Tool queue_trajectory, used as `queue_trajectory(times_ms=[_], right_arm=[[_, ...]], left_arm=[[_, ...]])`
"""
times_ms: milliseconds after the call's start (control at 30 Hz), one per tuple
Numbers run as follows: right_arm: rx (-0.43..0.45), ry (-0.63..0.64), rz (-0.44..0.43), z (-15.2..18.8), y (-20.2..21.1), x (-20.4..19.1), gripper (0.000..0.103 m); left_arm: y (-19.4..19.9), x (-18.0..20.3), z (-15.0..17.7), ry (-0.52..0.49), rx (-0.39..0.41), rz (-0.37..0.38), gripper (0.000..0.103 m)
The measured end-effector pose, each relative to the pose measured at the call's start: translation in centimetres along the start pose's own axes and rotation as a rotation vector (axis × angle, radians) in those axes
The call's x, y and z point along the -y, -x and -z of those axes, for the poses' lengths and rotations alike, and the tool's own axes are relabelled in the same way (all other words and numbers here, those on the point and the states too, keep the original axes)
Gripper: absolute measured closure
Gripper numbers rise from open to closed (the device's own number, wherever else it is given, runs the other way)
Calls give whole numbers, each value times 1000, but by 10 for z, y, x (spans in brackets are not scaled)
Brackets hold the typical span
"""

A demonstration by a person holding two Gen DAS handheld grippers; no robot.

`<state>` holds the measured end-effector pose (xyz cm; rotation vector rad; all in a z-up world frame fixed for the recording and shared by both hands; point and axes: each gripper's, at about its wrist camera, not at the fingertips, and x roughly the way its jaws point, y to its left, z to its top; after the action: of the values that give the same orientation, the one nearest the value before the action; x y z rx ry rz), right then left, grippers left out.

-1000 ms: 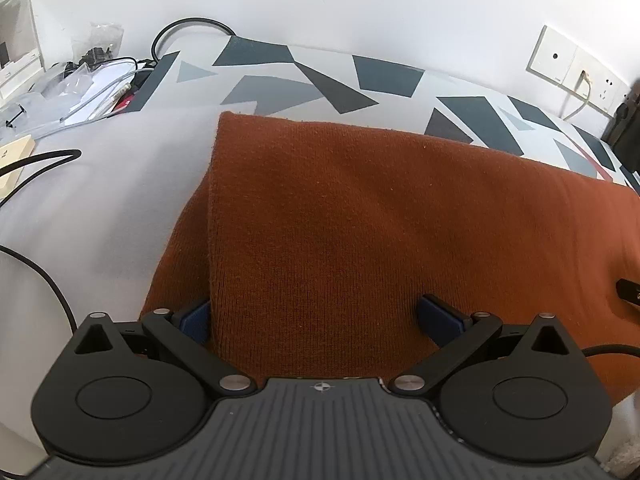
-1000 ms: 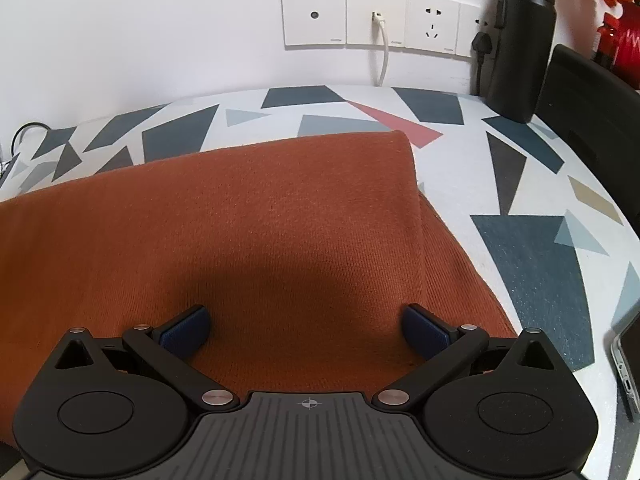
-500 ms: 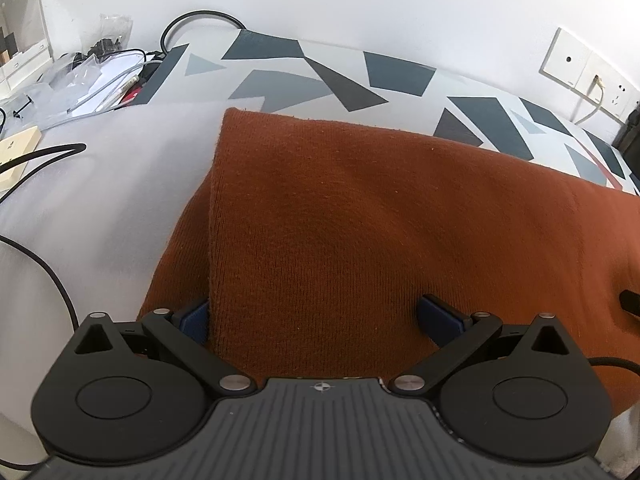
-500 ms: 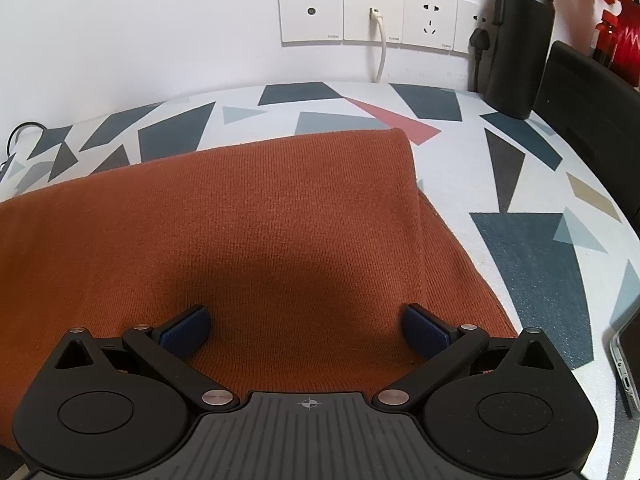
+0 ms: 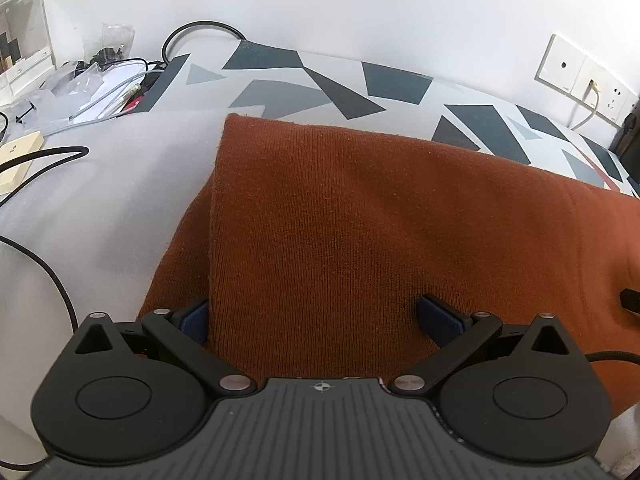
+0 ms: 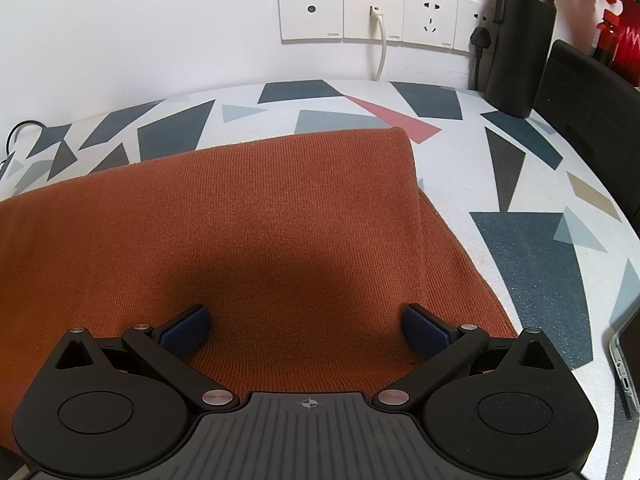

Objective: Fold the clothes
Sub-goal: 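Press both open grippers on the folded garment to flatten it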

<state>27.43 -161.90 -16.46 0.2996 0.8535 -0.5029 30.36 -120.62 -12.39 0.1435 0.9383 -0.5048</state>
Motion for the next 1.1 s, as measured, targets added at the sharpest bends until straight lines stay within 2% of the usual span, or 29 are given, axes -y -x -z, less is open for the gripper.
queue_trajectory(times_ms=[767, 1100], right_arm=[[-18, 5, -1, -2, -1, 1, 1], [-25, 7, 11, -3, -2, -1, 1]], left_arm=[[0, 0, 1, 0, 7, 6, 0], [-1, 0, -2, -29, -17, 15, 0]])
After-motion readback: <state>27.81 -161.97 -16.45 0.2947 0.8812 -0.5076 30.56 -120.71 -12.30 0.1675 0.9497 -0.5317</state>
